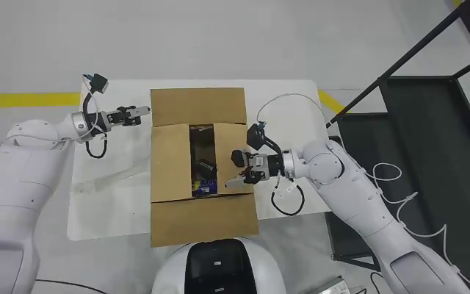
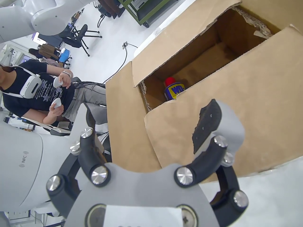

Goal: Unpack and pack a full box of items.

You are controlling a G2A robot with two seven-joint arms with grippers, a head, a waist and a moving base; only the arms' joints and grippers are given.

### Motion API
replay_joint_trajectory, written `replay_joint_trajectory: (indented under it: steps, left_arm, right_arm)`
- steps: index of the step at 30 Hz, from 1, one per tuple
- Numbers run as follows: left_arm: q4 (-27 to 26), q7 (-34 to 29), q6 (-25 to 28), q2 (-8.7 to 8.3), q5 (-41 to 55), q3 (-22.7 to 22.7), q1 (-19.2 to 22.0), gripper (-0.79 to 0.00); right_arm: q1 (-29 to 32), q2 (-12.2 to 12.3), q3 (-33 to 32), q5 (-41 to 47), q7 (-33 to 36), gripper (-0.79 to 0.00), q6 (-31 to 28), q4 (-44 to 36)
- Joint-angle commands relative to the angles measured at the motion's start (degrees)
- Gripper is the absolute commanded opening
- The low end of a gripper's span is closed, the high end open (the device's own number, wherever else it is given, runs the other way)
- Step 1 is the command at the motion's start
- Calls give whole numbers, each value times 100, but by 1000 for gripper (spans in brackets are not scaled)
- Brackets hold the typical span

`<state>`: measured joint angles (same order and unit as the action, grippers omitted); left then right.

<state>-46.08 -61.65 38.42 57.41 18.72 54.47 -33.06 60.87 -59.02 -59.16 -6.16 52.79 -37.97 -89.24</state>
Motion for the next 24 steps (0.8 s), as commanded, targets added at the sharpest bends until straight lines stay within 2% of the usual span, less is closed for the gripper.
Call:
replay_joint_trajectory:
  steps: [1,5,12,19,24]
  left_arm:
    - [-113,521,-23,13,-347,-19,-68,0]
    - [-148,1096,102,118,-618,-167,-104,0]
    - [391,1886,468,400,-936,-498,128,0]
    - [1042,2325,683,728,-1074,-825,417,0]
    - [1416,2477,783,967,-1123,-1026,634,0]
  right_arm:
    - [-4,38,-98,434,291,0,165,33]
    - [217,143,-406,1649,913,0,652,81]
    - [907,332,-1066,2802,1473,0,1415,-24]
    - [1553,445,-1465,2826,1339,0,1947,56]
    - [1913,481,-1580,2727,1122,0,2114,94]
